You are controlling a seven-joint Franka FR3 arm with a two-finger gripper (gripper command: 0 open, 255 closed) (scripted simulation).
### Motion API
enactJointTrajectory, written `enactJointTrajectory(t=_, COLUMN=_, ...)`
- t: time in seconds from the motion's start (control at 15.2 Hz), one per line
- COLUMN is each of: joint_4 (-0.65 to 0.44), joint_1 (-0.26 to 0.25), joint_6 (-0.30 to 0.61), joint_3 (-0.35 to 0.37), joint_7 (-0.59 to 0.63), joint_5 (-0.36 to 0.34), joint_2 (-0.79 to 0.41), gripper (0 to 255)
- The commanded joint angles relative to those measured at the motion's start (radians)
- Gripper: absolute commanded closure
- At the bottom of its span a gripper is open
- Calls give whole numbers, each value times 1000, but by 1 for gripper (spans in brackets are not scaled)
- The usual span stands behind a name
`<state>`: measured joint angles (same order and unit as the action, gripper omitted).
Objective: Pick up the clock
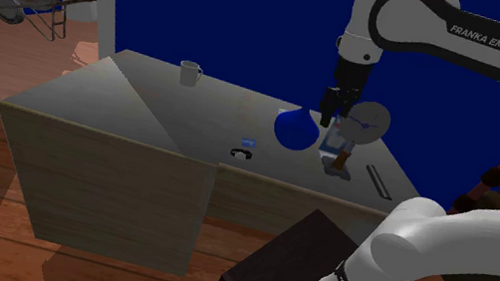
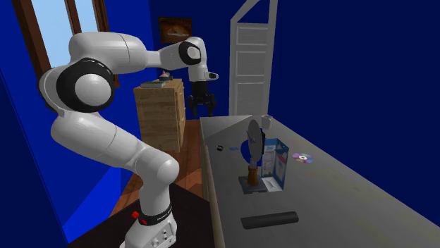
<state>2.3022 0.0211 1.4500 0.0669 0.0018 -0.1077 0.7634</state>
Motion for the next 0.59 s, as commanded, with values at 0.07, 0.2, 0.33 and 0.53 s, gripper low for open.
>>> enactJointTrajectory(t=0.07, joint_4=-3, joint_1=2, joint_6=-6, joint_3=-29, joint_7=-42, joint_5=-13, joint_2=9, gripper=0)
enactJointTrajectory(t=0.2, joint_4=-14, joint_1=4, joint_6=-18, joint_3=-88, joint_7=-126, joint_5=-41, joint_2=19, gripper=0)
enactJointTrajectory(t=0.33, joint_4=-32, joint_1=6, joint_6=-28, joint_3=-148, joint_7=-210, joint_5=-68, joint_2=22, gripper=0)
enactJointTrajectory(t=0.53, joint_4=-72, joint_1=6, joint_6=-39, joint_3=-237, joint_7=-336, joint_5=-107, joint_2=9, gripper=0)
